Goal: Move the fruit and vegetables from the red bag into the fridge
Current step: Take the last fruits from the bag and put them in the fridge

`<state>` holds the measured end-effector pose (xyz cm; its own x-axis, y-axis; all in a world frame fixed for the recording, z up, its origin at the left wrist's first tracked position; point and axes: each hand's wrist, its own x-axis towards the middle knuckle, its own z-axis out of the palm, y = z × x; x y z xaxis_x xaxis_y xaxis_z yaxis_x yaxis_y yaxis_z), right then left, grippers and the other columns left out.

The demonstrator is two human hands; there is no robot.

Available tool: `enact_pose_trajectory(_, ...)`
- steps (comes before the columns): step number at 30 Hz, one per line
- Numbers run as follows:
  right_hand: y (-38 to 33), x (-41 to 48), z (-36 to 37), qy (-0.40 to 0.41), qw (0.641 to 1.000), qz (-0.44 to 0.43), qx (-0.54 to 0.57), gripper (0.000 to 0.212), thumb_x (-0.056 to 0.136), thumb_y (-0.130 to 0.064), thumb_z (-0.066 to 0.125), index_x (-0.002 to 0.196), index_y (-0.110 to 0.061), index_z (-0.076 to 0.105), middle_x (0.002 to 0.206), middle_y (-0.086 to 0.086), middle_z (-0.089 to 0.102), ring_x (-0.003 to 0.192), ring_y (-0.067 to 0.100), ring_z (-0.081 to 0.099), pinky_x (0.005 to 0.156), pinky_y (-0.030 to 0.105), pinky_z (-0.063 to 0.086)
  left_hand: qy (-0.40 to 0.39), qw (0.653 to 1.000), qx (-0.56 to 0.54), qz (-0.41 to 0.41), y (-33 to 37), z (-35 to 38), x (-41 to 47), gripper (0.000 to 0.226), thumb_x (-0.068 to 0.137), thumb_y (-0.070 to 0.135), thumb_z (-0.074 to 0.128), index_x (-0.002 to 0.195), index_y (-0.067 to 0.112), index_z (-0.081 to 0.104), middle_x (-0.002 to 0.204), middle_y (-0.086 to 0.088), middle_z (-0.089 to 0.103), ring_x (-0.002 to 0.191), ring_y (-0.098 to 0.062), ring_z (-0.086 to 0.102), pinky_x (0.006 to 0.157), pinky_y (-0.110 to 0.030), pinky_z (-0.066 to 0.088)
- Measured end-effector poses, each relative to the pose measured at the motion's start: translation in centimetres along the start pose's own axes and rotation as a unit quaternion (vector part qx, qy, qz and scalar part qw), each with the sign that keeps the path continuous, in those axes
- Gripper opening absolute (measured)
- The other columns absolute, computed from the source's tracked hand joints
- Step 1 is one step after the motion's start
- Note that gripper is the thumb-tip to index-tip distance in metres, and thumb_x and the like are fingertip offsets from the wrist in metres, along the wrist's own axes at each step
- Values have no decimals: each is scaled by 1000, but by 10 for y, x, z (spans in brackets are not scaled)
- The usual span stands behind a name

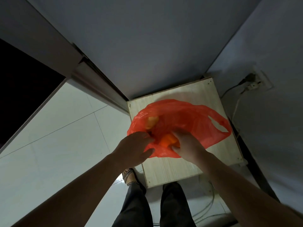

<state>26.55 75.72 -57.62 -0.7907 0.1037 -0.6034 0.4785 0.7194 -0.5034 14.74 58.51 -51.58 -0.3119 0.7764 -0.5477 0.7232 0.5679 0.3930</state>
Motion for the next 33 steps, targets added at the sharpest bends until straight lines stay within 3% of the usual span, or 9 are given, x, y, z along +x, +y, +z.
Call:
enact_pose_trajectory(3,-1,1,2,-18,1000,-3,8,66,89,-33,57,144,-22,24,138,7,46,125,23,44,103,29,33,36,999,-31,-17,0,-7,7,43,94,35,45,136,28,42,137,8,48,127,-12,43,101,-30,40)
enact_pose_trajectory(5,2,-3,0,12,1000,2,25,70,87,-35,60,145,-22,22,141,6,42,127,22,42,103,29,32,58,997,-41,-15,1,-14,17,43,94,34,45,137,30,41,138,8,48,126,-13,45,99,-28,41)
enact_pose_trajectory(8,4,-13,-18,125,991,-8,54,78,84,-41,62,146,-21,18,148,7,30,133,24,34,106,33,31,88,996,-35,-3,4,-27,36,44,96,31,43,139,29,38,141,7,44,128,-16,43,100,-28,39)
enact_pose_trajectory(12,-4,-14,-54,251,964,-56,61,74,82,-40,65,142,-17,29,145,8,33,128,24,38,99,33,38,76,996,-27,-33,-4,-34,54,46,96,28,44,140,27,34,141,4,44,125,-21,46,98,-31,43)
enact_pose_trajectory(16,-6,20,-73,227,968,-107,19,67,82,-31,65,139,-14,34,143,8,32,126,26,38,99,34,38,78,994,9,-73,-20,-27,63,56,90,34,53,140,26,30,142,0,41,124,-25,47,95,-37,47)
enact_pose_trajectory(23,16,73,-64,202,979,-2,10,71,81,-20,68,140,-14,29,145,11,26,130,29,35,104,40,36,22,990,-45,-130,-53,-13,69,78,81,33,66,145,25,22,142,0,41,125,-25,45,97,-37,44)
enact_pose_trajectory(26,32,68,-53,178,984,27,0,82,77,-19,72,143,-14,24,145,11,23,131,29,33,106,40,36,19,988,-73,-135,-59,-6,67,78,81,31,67,144,29,21,142,0,43,124,-25,47,98,-38,44)
enact_pose_trajectory(30,45,53,-45,212,977,1,31,75,70,-17,78,134,-12,39,134,15,37,122,30,42,95,39,45,18,984,-108,-139,-64,-3,63,78,82,26,68,145,28,22,143,-1,42,126,-25,45,98,-37,43)
enact_pose_trajectory(33,45,48,-46,203,978,3,44,79,72,-27,77,138,-17,34,141,10,34,128,27,37,95,31,35,55,977,-138,-150,-61,-11,65,71,83,21,65,143,28,27,143,0,42,125,-24,44,96,-34,42)
